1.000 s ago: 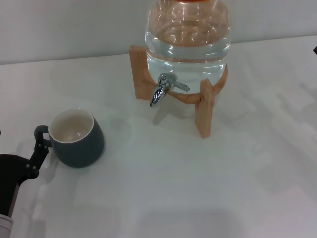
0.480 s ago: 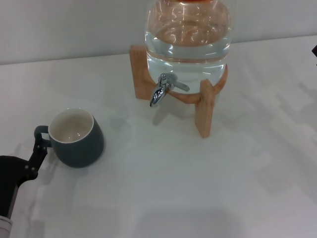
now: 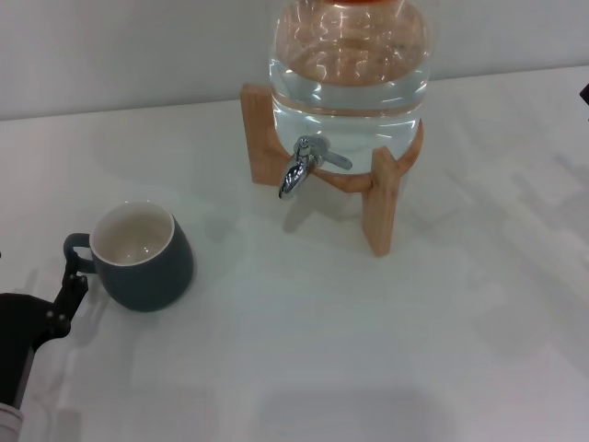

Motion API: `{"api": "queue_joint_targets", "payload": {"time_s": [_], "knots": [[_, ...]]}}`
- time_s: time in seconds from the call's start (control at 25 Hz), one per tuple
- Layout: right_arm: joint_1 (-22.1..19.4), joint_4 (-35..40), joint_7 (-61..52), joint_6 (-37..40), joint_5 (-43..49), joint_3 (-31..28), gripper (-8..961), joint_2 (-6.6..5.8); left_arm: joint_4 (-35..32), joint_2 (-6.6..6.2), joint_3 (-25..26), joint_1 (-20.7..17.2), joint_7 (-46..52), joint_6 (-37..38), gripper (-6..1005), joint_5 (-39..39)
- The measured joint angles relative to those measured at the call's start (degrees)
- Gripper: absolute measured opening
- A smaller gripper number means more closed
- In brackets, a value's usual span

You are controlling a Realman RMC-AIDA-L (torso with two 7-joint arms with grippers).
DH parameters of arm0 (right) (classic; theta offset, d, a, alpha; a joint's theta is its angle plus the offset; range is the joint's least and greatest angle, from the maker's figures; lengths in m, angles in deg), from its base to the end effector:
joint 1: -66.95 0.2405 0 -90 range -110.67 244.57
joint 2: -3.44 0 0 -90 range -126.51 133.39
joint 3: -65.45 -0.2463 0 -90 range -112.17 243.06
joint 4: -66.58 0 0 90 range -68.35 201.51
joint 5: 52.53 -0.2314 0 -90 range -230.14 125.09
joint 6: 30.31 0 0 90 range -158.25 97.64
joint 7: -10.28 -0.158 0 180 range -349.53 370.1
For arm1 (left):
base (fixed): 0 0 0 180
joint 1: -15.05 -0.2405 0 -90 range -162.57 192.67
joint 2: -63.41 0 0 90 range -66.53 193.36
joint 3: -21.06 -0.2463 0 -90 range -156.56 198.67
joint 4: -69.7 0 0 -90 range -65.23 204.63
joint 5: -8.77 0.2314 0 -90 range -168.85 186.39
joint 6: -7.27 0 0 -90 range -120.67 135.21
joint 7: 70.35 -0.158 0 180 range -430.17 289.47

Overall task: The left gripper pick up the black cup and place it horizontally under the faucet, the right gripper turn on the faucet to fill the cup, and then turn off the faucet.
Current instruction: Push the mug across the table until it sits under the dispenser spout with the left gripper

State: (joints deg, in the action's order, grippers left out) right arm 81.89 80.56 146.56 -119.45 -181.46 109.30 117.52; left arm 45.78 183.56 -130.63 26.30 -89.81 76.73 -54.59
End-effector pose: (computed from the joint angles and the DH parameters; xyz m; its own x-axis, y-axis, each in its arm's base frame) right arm 0.3560 0.2963 0.0801 0.5017 0.1981 -0.8420 -0.7599 -0.3641 -0.5385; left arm -0.3235 0.2686 -0.0819 0.8551 -0.0147 0.5183 0.5093 -0.1641 -0.8448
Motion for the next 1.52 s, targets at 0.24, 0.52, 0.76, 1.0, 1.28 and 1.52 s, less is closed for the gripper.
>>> {"api": "queue_joint_targets", "payload": {"time_s": [0.24, 0.52, 0.76, 1.0, 1.28, 1.52], "knots": [[0.0, 0.0, -0.1, 0.0, 0.0, 0.0, 844, -0.05, 0.4, -0.05, 0.0, 0.1, 1.3, -1.4, 880, -0.8], [0.0, 0.0, -0.1, 0.0, 0.0, 0.0, 844, -0.08, 1.2, -0.26, 0.0, 0.8, 2.4, -3.5, 879, -1.4], [0.0, 0.0, -0.1, 0.1, 0.0, 0.0, 843, -0.08, 2.3, -0.34, 0.0, 1.7, 3.4, -3.9, 879, -1.1], [0.0, 0.0, -0.1, 0.0, 0.1, 0.0, 843, -0.08, 2.8, -0.36, -0.4, 2.7, 4.4, -4.7, 879, -1.0], [0.0, 0.0, -0.2, 0.0, 0.1, 0.0, 843, -0.08, 3.4, -0.44, -0.5, 3.7, 4.6, -5.2, 879, -1.0], [0.0, 0.0, -0.2, 0.3, 0.1, 0.0, 844, -0.09, 3.9, -0.44, -0.5, 4.2, 4.9, -5.3, 879, -0.9]]}}
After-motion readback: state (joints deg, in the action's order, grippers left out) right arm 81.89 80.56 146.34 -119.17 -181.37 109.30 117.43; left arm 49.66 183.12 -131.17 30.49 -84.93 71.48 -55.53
